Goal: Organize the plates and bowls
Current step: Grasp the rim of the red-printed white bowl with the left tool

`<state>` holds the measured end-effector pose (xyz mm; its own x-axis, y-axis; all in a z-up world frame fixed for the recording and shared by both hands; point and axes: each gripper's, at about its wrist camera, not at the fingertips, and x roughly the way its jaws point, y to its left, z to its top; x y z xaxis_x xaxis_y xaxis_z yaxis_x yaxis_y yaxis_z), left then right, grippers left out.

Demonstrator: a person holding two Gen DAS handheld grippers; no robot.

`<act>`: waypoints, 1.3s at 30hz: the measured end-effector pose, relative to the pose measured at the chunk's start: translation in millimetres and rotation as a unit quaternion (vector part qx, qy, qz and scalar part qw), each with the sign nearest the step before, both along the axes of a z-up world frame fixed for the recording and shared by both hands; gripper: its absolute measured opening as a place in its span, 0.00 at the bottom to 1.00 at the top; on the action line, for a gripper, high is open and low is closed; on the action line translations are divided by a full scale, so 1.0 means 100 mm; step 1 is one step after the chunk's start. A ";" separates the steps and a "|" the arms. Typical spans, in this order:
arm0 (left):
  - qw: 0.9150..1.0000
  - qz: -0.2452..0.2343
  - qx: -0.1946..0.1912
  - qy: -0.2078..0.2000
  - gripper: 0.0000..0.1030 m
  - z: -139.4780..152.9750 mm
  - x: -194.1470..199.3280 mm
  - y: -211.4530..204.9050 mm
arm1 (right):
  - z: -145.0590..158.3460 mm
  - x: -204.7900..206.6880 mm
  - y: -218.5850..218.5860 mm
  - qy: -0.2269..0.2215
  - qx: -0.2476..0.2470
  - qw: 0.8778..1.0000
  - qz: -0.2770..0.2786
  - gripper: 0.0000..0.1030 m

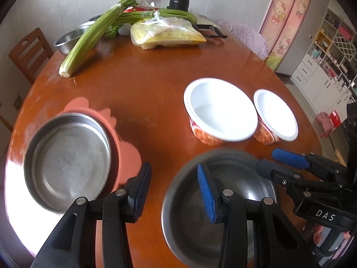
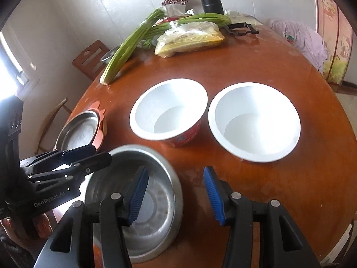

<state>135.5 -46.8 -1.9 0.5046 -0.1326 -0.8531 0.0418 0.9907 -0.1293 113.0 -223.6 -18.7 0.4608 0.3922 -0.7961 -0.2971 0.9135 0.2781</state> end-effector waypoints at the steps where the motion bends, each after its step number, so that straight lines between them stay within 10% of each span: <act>1: 1.000 -0.001 0.002 -0.001 0.43 0.02 0.04 0.00 | 0.00 0.04 0.00 0.002 0.004 1.000 -0.001 0.50; 34: 0.999 -0.033 0.010 0.039 0.43 -0.19 1.27 -0.22 | -0.11 0.77 0.19 0.012 -0.001 0.999 -0.030 0.51; 39: 0.997 -0.045 -0.005 0.059 0.27 -0.28 1.30 -0.27 | -0.09 0.77 0.29 -0.009 -0.026 1.000 -0.010 0.51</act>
<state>265.6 -74.1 -29.9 0.3870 -0.1817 -0.9040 0.1136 0.9823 -0.1488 189.7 -194.2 -27.4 0.4828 0.3410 -0.8066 -0.2825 0.9325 0.2251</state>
